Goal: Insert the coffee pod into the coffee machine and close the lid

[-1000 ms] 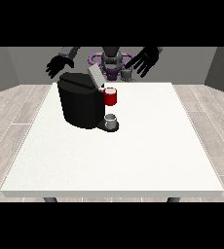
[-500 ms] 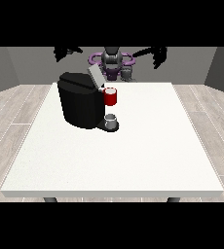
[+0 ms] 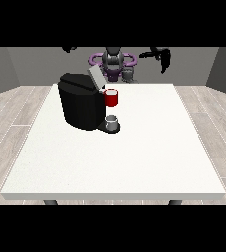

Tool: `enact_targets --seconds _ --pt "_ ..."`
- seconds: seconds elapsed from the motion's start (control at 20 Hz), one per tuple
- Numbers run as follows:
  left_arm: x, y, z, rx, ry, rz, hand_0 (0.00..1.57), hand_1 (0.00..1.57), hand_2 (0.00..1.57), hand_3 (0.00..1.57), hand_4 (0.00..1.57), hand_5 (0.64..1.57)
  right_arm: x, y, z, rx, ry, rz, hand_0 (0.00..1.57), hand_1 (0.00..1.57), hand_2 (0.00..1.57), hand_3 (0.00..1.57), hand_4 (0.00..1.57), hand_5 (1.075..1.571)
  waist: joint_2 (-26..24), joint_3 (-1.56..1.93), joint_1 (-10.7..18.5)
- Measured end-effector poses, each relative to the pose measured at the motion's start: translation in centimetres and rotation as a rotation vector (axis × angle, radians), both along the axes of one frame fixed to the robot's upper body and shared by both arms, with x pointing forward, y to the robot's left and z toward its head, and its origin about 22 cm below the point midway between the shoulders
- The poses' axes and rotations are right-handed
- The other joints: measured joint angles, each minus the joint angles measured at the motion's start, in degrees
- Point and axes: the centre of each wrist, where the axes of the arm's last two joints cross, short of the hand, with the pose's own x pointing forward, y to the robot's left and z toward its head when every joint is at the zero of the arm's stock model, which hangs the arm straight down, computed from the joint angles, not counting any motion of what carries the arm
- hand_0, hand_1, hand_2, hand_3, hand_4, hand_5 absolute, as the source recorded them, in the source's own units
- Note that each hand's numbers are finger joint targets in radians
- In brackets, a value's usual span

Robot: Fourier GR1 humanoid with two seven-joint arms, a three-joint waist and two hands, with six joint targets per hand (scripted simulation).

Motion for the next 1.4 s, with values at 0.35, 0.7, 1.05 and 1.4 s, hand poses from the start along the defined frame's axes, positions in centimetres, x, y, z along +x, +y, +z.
enact_targets --seconds 0.35,0.7,1.05,1.4 --pt "-2.0 -1.0 -0.7 -0.082 0.0 -0.024 0.0 0.0 0.0 0.0 0.09 1.571 1.0 -0.3 0.0 -0.048 -0.007 0.027 0.0 0.0 0.0 0.0 0.12 1.571 0.8 0.02 4.4" --pt "-3.1 -1.0 0.9 -0.112 -0.061 -0.021 0.0 0.0 0.0 0.0 0.0 1.571 3.1 0.5 0.7 -0.023 -0.024 0.049 0.0 0.0 0.0 0.0 0.0 1.571 5.0 0.02 5.4" --pt "-4.8 -0.6 1.8 -0.141 -0.084 -0.001 0.0 0.0 0.0 0.0 0.0 1.571 4.6 -1.2 -0.4 -0.01 -0.018 0.033 0.0 0.0 0.0 0.0 0.0 1.571 8.8 0.02 6.5" --pt "-6.6 0.5 2.6 -0.113 -0.098 0.051 0.0 0.0 0.0 0.0 0.0 1.571 6.3 0.7 0.6 -0.022 -0.019 0.079 0.0 0.0 0.0 0.0 0.0 1.571 10.9 0.02 4.2"
